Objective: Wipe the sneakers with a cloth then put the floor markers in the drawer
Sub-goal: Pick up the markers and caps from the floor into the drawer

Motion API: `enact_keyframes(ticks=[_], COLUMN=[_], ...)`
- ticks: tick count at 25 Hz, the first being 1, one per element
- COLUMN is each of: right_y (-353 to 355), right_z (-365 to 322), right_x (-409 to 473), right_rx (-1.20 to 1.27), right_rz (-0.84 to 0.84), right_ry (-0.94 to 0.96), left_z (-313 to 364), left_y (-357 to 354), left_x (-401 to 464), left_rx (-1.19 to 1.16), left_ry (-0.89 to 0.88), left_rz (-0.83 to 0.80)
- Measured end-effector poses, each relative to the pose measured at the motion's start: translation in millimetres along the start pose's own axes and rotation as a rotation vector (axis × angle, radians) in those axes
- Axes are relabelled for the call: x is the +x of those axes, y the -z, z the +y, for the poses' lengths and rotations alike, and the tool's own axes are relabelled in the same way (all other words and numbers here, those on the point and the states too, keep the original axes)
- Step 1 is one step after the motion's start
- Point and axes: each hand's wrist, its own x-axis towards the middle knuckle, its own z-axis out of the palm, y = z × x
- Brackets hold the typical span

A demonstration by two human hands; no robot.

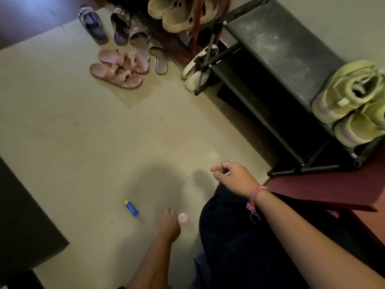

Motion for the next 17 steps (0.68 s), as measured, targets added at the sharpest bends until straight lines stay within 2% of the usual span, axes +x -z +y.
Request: enact_keyframes(ticks=[3,6,11,13,17], right_y=[3.4,-0.1,-17.2,-24.1,-33.8], right_z=[0.8,4.8,9.4,9.3,7.8], right_x=[16.8,27.4,32.3,34.4,36.5], right_rx=[-0.137,-0.195,-0.261,-0.261,-0.256], right_rz=[0.037,0.04,-0.043,-0.06,-0.077], right_ry=[0.044,0.013,0.009,0.002,0.005], left_z=[2.3,3.1,8.8,5.6,-7.5], left_y=[-44.4,-71.0,-84.7,-87.5,-82.3], left_x=[10.0,19.4,34.3,44.2,58.0], left_rx=[0.155,0.317,0.449,0.292,0.012], left_ry=[-0.104,-0.206,-0.135,-0.042,0.057], left_rz=[-0.118,-0.183,-0.221,-0.217,-0.072])
